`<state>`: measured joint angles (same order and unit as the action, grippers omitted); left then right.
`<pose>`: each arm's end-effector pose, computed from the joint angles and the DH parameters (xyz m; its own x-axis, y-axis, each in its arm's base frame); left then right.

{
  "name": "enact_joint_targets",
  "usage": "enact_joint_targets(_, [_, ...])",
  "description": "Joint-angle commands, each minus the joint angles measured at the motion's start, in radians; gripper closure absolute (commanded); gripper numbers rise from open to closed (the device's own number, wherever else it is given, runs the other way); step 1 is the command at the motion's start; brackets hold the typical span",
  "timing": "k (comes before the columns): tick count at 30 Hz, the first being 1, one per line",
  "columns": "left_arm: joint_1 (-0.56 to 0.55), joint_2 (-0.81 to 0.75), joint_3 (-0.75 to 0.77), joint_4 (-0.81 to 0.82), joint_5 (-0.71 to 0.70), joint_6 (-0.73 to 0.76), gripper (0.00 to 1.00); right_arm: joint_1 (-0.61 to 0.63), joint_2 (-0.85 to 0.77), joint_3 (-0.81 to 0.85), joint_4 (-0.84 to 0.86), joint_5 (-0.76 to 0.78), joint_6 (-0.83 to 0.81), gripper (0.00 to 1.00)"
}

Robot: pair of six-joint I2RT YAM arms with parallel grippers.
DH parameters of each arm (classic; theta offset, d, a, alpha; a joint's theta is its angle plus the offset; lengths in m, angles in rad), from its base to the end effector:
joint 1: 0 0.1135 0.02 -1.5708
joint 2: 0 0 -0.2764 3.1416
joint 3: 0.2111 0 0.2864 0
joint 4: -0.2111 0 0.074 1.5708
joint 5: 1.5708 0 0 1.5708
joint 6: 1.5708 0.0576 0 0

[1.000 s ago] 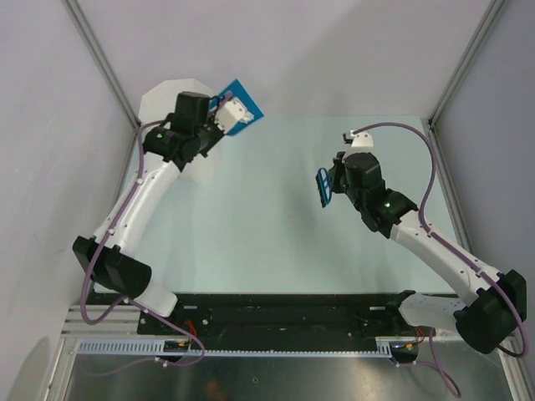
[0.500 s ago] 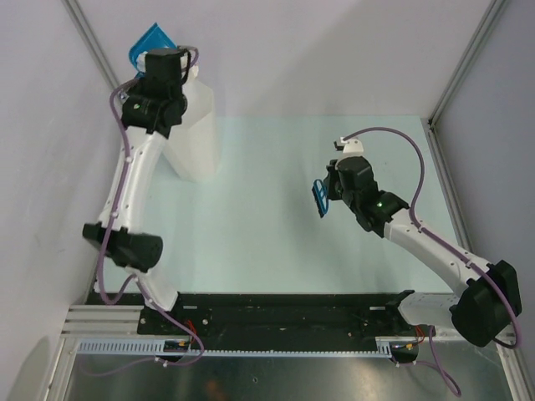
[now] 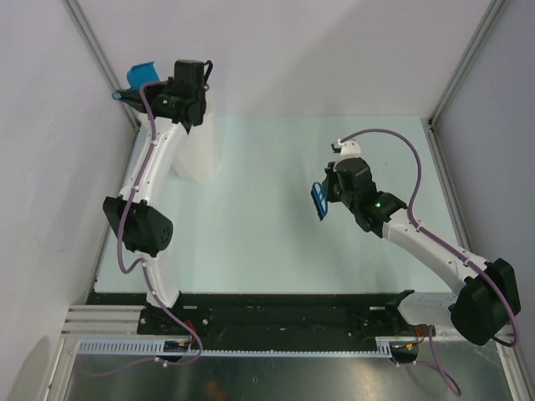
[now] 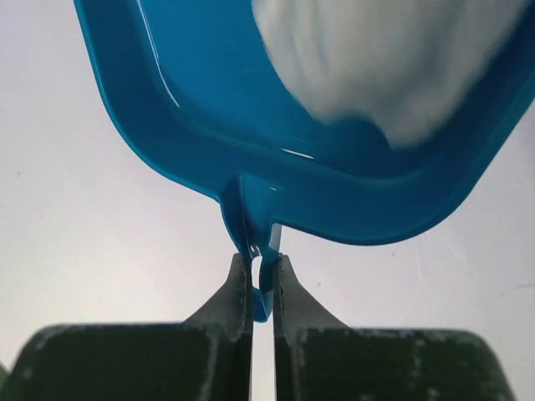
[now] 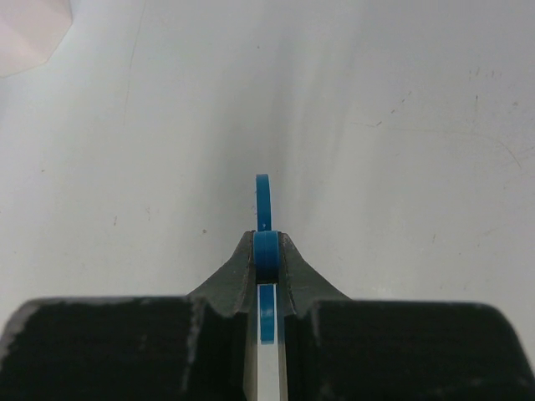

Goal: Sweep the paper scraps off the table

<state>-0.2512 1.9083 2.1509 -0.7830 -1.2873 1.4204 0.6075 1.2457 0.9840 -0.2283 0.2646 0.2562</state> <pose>0.4460 -0.0574 0.4535 -0.7943 0.4894 0.3599 0.3836 -0.0552 0.9218 0.2813 0.1772 0.2999 -0.4654 -0.0257 -0.8847 -0.2518 0.9621 0.1045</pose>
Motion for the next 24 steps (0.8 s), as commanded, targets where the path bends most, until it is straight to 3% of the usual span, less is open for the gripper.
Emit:
enact_joint_targets(1, [-0.025, -0.051, -0.011, 0.045, -0.112, 0.106, 1.0, 0.003, -0.028, -0.007, 0.038, -0.001, -0.015, 1.0])
enact_joint_targets(9, [-0.042, -0.052, 0.036, 0.051, -0.11, 0.138, 1.0, 0.001, -0.043, -0.019, 0.04, -0.002, -0.018, 1.0])
enact_joint_targets(12, [-0.043, -0.04, 0.101, 0.056, -0.086, 0.14, 1.0, 0.0, -0.052, -0.022, 0.041, -0.002, -0.021, 1.0])
enact_joint_targets(13, [-0.046, -0.031, 0.184, 0.06, -0.067, 0.135, 1.0, 0.0, -0.058, -0.022, 0.041, -0.004, -0.023, 1.0])
enact_joint_targets(17, [-0.092, -0.054, 0.346, 0.062, 0.2, 0.004, 1.0, 0.0, -0.097, -0.027, 0.041, 0.001, -0.032, 1.0])
enact_joint_targets(24, [-0.27, -0.36, -0.044, 0.06, 0.477, -0.363, 1.0, 0.009, -0.167, -0.028, 0.05, 0.018, -0.049, 1.0])
